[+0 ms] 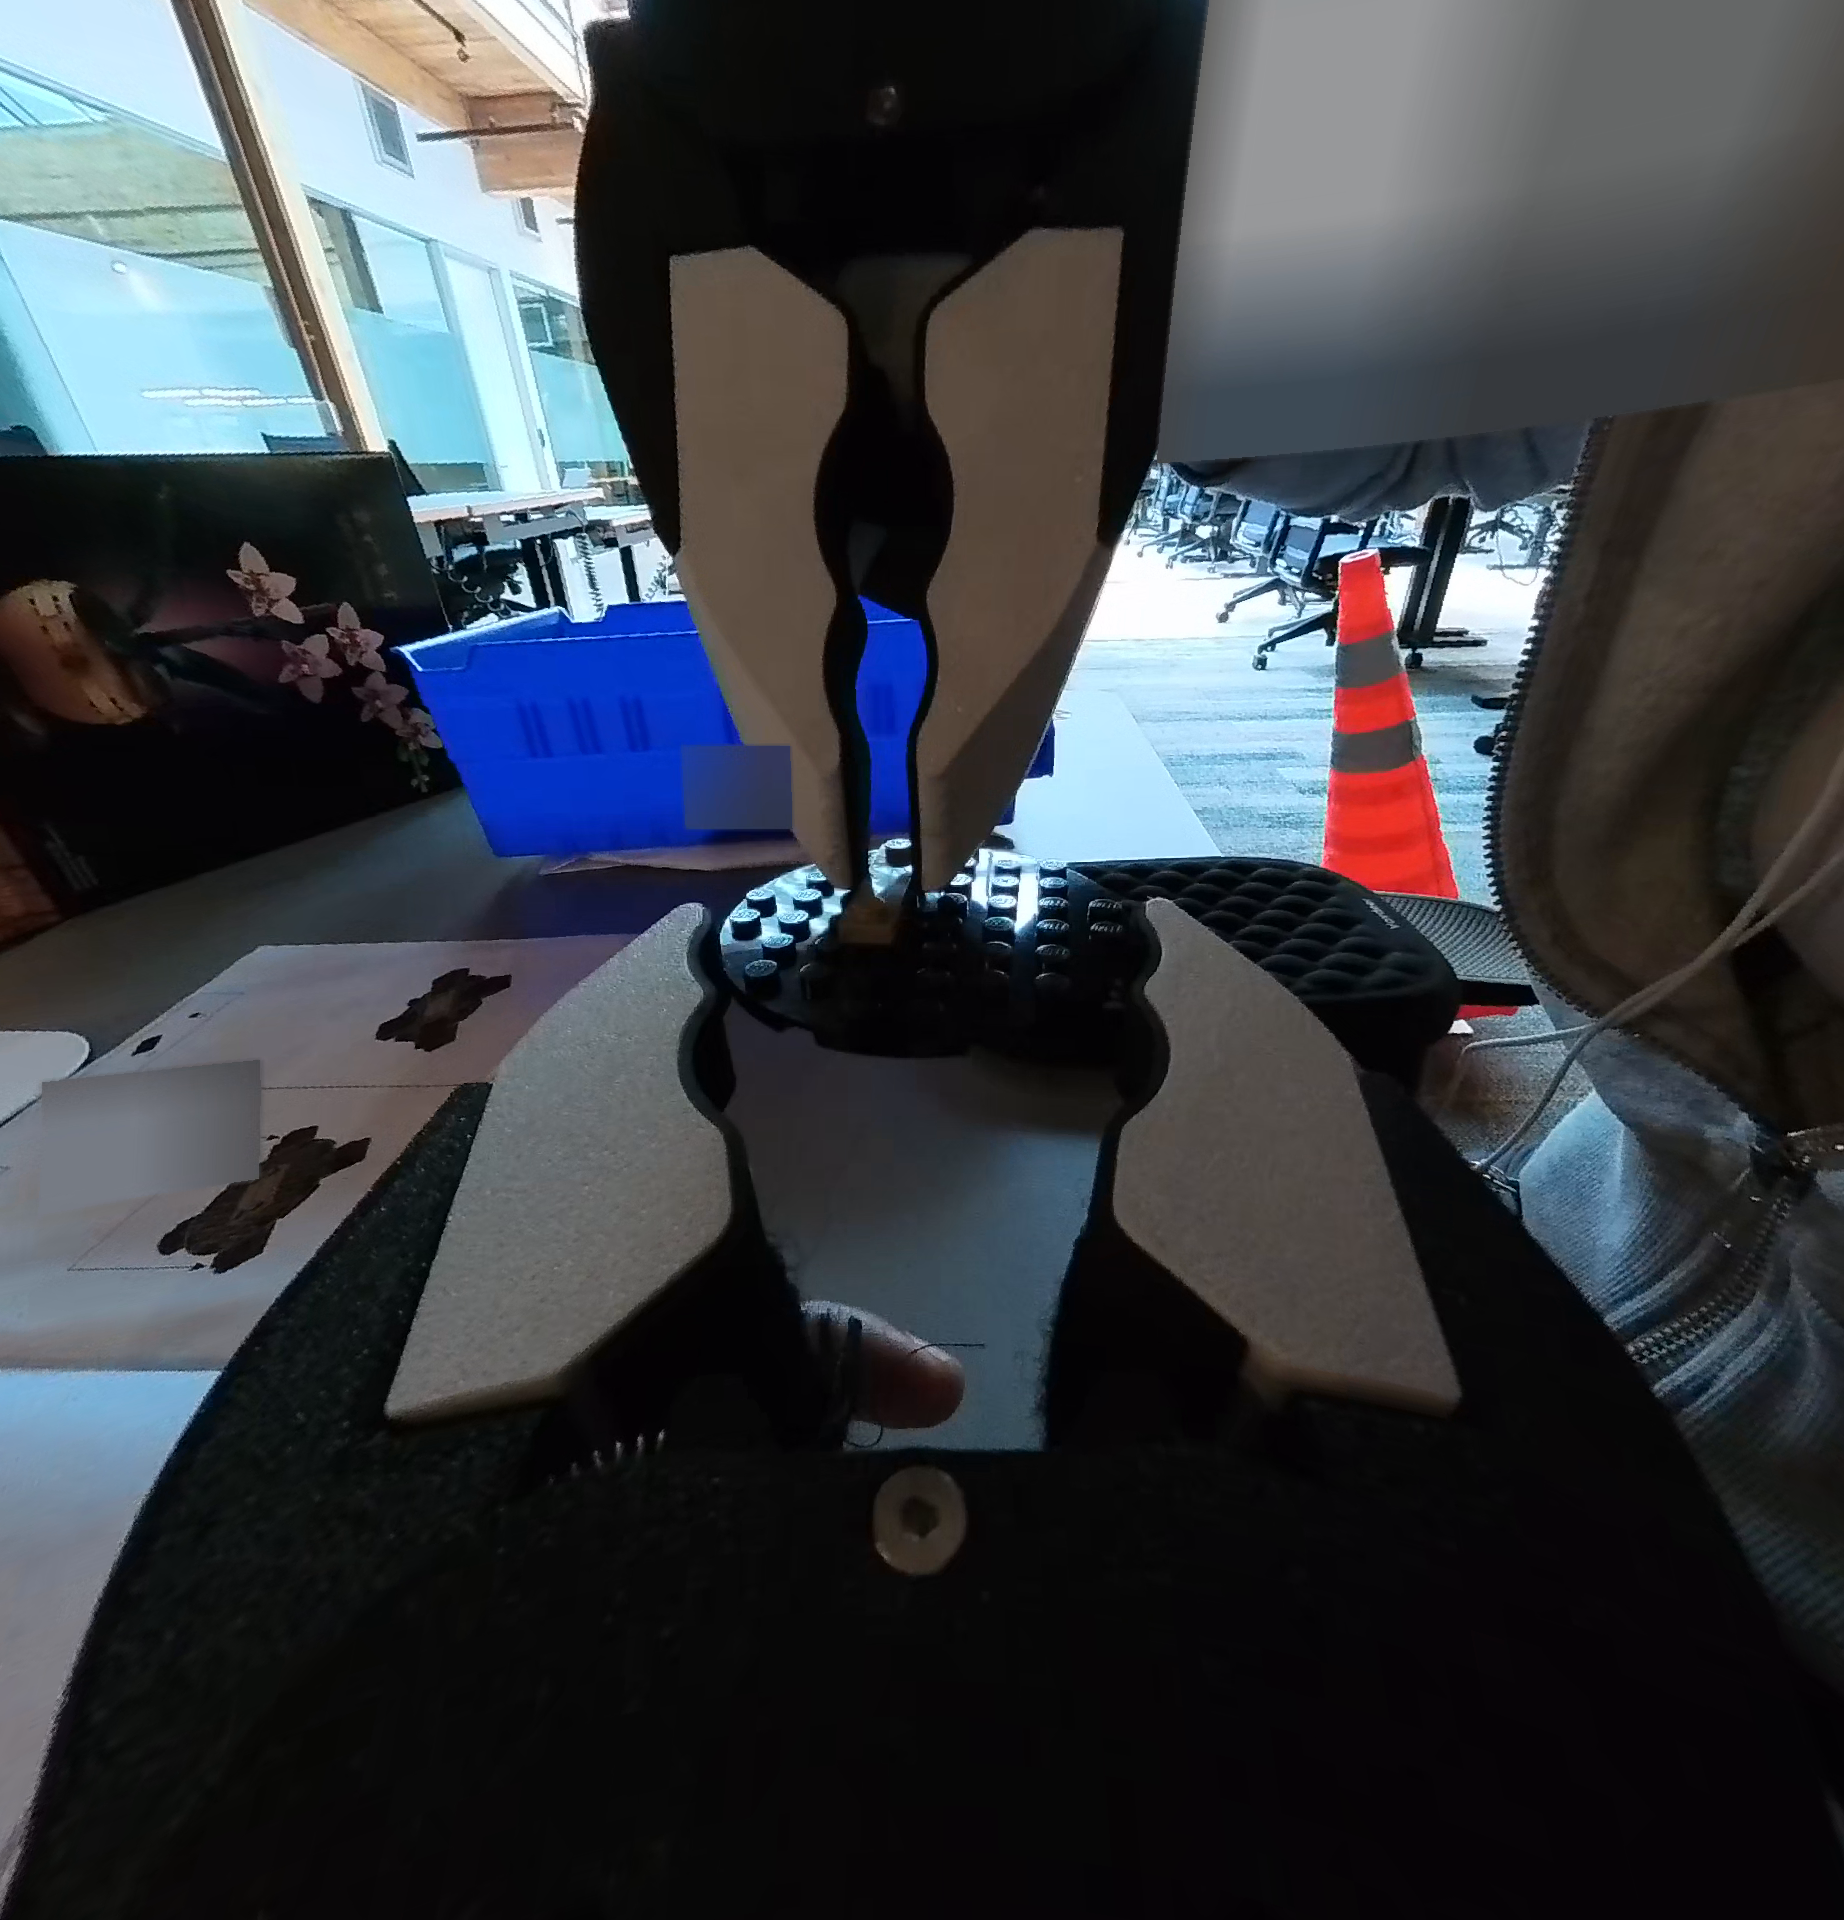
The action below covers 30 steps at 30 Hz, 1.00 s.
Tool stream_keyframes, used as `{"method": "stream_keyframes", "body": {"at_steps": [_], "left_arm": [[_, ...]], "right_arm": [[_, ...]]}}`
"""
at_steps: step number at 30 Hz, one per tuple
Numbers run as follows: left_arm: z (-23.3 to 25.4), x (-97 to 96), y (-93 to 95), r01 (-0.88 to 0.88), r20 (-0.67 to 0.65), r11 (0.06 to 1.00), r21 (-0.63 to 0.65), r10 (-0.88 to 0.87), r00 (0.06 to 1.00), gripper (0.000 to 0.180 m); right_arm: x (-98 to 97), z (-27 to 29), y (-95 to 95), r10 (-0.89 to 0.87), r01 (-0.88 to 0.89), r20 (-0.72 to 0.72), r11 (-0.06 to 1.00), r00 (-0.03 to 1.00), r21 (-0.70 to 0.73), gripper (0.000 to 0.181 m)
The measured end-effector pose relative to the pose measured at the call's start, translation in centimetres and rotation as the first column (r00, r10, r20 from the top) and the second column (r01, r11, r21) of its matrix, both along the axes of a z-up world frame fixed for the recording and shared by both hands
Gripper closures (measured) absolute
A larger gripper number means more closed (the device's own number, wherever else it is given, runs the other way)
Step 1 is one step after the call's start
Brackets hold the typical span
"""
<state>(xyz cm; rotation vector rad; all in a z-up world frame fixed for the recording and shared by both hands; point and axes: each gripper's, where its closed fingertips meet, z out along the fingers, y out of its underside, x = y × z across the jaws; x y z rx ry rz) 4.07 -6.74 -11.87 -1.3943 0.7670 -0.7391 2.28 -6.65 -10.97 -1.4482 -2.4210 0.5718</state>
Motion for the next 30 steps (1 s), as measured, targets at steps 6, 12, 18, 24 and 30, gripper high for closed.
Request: {"method": "stream_keyframes", "body": {"at_steps": [6,12,18,24,30], "left_arm": [[0.0,0.0,0.0,0.000,0.000,1.000,0.001,0.000,1.000,0.109],[0.0,0.0,0.0,0.001,-0.002,1.000,0.004,-0.001,1.000,0.109],[0.2,-0.1,0.1,-0.007,0.012,1.000,0.010,0.007,1.000,0.109],[1.0,-0.5,0.0,-0.006,0.061,1.000,0.021,0.004,0.998,0.109],[1.2,-0.6,0.0,-0.012,0.066,0.999,0.037,0.009,0.998,0.108]], "right_arm": [[0.0,0.1,-0.2,0.003,-0.003,0.002,1.000,1.000,-0.006,0.174],[-0.2,0.1,-0.2,0.002,-0.002,0.005,1.000,1.000,-0.006,0.173],[0.2,0.5,-0.4,0.010,-0.009,0.012,1.000,1.000,-0.027,0.169],[-0.3,4.3,1.5,-0.092,0.079,-0.136,0.992,0.986,-0.101,0.171],[-0.2,3.7,1.0,-0.102,0.080,-0.168,0.988,0.981,-0.134,0.175]]}}
